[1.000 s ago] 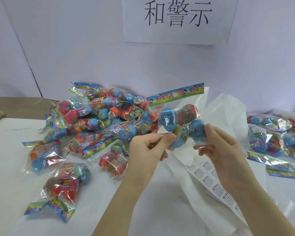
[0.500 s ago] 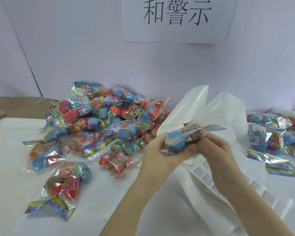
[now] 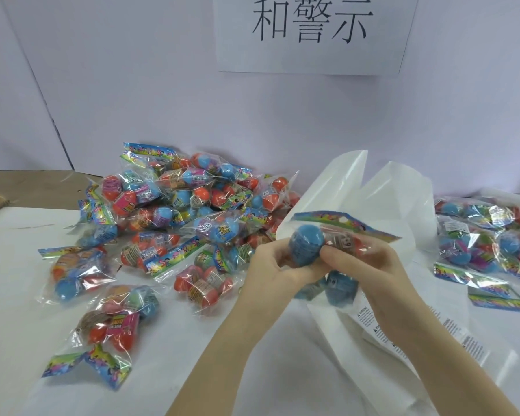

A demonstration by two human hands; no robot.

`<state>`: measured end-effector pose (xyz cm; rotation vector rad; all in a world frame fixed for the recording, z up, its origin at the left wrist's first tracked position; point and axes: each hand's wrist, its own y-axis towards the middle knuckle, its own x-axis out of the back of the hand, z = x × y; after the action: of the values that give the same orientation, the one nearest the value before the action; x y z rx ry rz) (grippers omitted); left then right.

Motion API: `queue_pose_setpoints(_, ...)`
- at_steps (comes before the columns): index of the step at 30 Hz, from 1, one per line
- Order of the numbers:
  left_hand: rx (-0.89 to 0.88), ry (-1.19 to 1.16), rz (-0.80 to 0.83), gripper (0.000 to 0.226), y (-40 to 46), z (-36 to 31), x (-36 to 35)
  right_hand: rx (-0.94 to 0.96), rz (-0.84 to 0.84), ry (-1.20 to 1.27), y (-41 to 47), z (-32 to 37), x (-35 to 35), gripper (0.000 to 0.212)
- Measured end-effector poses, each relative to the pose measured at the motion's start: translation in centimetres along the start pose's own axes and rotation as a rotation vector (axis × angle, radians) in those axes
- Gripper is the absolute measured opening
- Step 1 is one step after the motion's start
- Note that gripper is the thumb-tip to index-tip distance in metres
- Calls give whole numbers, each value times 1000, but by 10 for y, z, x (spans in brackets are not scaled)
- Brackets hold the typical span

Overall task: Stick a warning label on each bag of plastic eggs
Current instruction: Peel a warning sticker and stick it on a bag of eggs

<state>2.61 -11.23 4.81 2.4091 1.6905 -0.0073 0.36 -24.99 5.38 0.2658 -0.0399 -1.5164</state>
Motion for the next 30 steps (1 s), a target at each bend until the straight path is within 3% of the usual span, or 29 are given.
queue_pose_setpoints(3, 15, 43, 54, 11, -2, -1, -3, -3, -40, 28, -1, 3, 1, 13)
queue_pose_setpoints(5, 47, 76, 97, 28, -3, 1, -4, -30, -67, 85, -2, 6, -1, 4)
queue_pose_setpoints(7, 112, 101, 180, 41, -4, 1, -5, -76, -123, 144, -2, 7, -2, 12)
queue_pose_setpoints(12, 152, 116, 236, 28, -5, -2, -3, -107, -306, 149, 1, 4, 2, 16)
queue_pose_setpoints(16, 120, -88, 103, 26, -1, -2, -3, -44, -295, 190, 4, 3, 4, 18)
queue_pose_setpoints(19, 72, -207, -50, 43, 1, -3, -2, -30, -149, 184, 6, 3, 9, 26)
queue_pose_setpoints(23, -10, -78, -166, 48, 1, -1, -3, -47, -62, 106, 4, 4, 10, 31)
queue_pose_setpoints(27, -65, -2, -195, 26, 0, -1, -4, -18, -146, 147, 6, 2, 11, 38)
queue_pose_setpoints(29, -141, 154, -305, 7, 1, 1, -3, 3, -189, 140, 7, 2, 12, 41)
queue_pose_setpoints(30, -175, 216, -361, 9, 1, 3, -3, 17, -200, 127, 7, 2, 12, 40)
